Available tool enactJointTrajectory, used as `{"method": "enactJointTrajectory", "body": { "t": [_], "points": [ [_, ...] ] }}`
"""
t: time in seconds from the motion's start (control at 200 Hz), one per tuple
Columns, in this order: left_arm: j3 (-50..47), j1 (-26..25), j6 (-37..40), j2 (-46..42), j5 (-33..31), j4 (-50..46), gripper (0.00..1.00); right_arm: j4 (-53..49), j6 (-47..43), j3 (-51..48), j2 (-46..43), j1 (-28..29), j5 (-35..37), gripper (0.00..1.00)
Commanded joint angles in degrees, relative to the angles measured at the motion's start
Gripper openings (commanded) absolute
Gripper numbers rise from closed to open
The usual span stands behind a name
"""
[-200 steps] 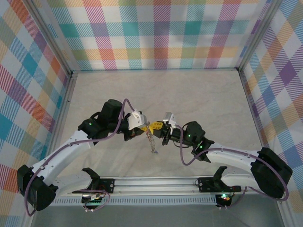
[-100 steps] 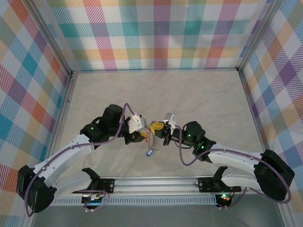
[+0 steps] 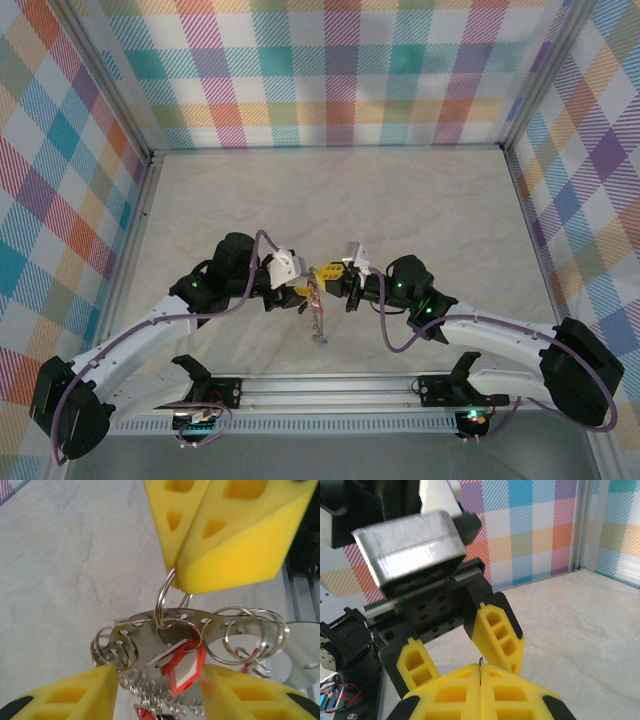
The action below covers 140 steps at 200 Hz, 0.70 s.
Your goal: Put the keys on the keyring
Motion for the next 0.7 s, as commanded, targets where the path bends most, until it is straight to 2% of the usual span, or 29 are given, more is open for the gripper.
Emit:
{"method": "enactJointTrajectory", "body": {
  "t": [0.0, 0.135, 0.435, 0.605, 0.695],
  "points": [
    [-1.0, 0.5, 0.0, -0.3, 1.9, 3.0, 0.47, 2.3, -0.9, 2.9, -0.2, -0.5, -2.0, 0.00],
    [-1.5, 0.4, -1.1, 0.5, 2.7, 5.2, 0.43, 2.2, -1.0, 3.4, 0.0, -0.4, -2.4, 0.00],
    [-1.0, 0.4, -1.4, 1.4, 3.2, 8.3, 0.42, 1.9, -0.9, 3.9, 0.3, -0.4, -3.3, 0.00],
    [-0.8, 0.4, -0.8, 1.2, 4.0, 8.2, 0.20, 1.7, -0.9, 3.9, 0.3, -0.4, -3.4, 0.00],
    [-0.6, 0.4, 0.0, 1.0, 3.7, 7.2, 0.15, 1.7, -0.8, 3.9, 0.2, -0.4, -3.4, 0.00]
  ]
}}
